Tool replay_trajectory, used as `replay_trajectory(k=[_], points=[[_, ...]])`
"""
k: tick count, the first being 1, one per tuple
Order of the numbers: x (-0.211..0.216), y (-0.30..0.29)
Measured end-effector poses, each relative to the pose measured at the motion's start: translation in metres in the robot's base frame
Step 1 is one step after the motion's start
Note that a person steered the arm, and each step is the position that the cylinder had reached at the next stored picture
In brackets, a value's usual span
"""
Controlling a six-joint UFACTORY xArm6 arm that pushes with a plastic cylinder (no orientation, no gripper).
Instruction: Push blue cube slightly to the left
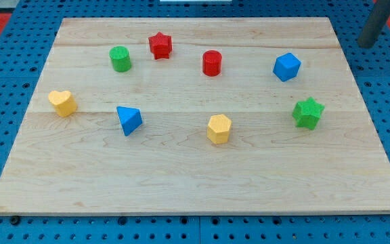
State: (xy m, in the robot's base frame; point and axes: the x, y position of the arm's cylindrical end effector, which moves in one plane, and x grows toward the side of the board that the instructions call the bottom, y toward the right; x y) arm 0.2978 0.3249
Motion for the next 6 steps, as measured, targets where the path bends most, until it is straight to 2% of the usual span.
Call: replay_trajectory(k=[3, 6], points=[[0.036, -0.097], [0.049, -0.15]])
